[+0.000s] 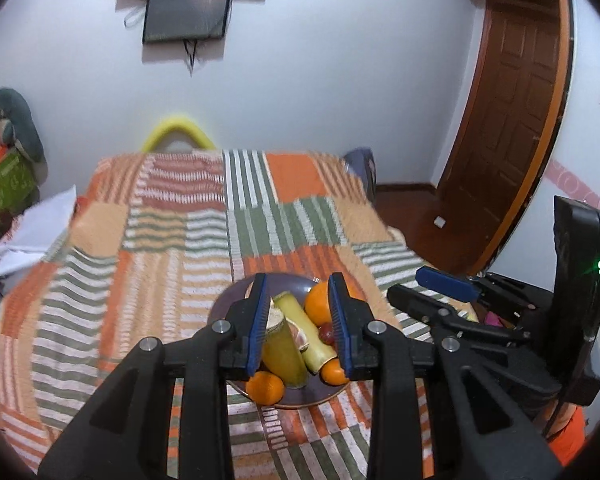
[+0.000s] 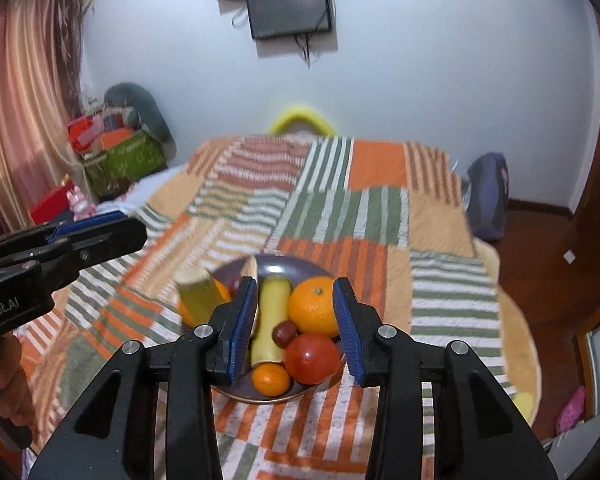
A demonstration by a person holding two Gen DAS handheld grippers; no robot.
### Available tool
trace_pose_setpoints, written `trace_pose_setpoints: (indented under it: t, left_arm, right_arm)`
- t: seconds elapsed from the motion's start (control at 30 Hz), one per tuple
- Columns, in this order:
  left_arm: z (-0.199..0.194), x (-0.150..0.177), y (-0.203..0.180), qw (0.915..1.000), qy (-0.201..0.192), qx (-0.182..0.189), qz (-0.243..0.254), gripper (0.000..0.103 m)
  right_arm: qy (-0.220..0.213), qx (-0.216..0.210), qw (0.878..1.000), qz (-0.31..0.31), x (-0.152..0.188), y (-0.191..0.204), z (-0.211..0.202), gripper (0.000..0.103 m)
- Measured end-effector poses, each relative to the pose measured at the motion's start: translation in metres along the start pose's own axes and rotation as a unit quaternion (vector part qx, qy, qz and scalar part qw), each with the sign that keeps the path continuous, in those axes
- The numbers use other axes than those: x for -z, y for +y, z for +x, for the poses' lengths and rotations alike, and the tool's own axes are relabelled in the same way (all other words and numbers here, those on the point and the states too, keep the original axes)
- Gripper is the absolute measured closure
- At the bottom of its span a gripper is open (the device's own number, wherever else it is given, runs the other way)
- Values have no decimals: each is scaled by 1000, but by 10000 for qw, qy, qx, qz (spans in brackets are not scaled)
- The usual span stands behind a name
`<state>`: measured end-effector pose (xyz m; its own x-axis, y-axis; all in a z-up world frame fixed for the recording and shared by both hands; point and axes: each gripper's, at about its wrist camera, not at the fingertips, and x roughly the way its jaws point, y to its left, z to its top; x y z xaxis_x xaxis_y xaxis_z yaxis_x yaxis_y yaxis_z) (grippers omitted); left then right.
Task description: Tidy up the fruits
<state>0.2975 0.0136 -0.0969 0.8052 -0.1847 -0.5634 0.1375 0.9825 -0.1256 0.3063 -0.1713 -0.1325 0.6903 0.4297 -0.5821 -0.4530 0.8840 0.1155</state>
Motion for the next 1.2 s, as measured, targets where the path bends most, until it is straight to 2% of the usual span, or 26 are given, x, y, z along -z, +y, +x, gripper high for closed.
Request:
trace_pose_setpoints:
  t: [0.17,0.33,0.47,0.57,0.6,0.63,0.67,0.77,0.8,0.87,0.93,1.0,1.17,1.2]
  left_arm:
    - [-67,-7,-16,9982,-583,-99,124,73]
    - [-144,-9,-32,9923,-1229,-64,172,73]
    - [-188,-6,-42,9873,-1574,-109,185,73]
    - [-216,-1,-49,9829,-1822,-147,235,60]
    - [-225,2,-52,9808,-1924,-176,254,51]
    - [-232,4,-53,9792,-2001,-204,261,46]
    - [-238,6,-55,9777,-2070,-237,279,45]
    - [-253,13,-60,9762,-2130,-285,296,36]
    - [-257,16,-61,9755,-2159,-315,295,31]
    - [-262,21,-62,9738,-2214,-414,321,28]
    - [-266,25,-64,9728,-2241,-489,333,15]
    - [-268,29,-65,9722,-2262,-526,285,8]
    - [-269,36,-65,9724,-2236,-605,267,5]
    - [-269,36,-65,9725,-2232,-613,267,5]
  right_arm:
    - [-554,7,9985,33,-14,13,-61,67]
    - [-1233,25,9924,29,-21,33,-130,67]
    - [-1696,18,9855,-18,-21,49,-174,67]
    - [-1923,-5,9813,-58,-17,59,-197,66]
    - [-2004,-15,9797,-64,-16,62,-204,65]
    - [-2062,-25,9785,-60,-14,63,-208,63]
    - [-2124,-33,9772,-58,-13,65,-212,63]
    - [-2284,2,9736,-49,-7,70,-221,54]
    - [-2317,14,9728,-48,-6,71,-222,48]
    - [-2407,50,9706,-53,-3,73,-223,42]
    - [-2472,102,9689,-67,0,76,-223,33]
    - [-2509,166,9678,-89,2,80,-223,26]
    - [-2566,352,9658,-147,6,86,-224,12]
    - [-2564,365,9658,-135,7,87,-225,7]
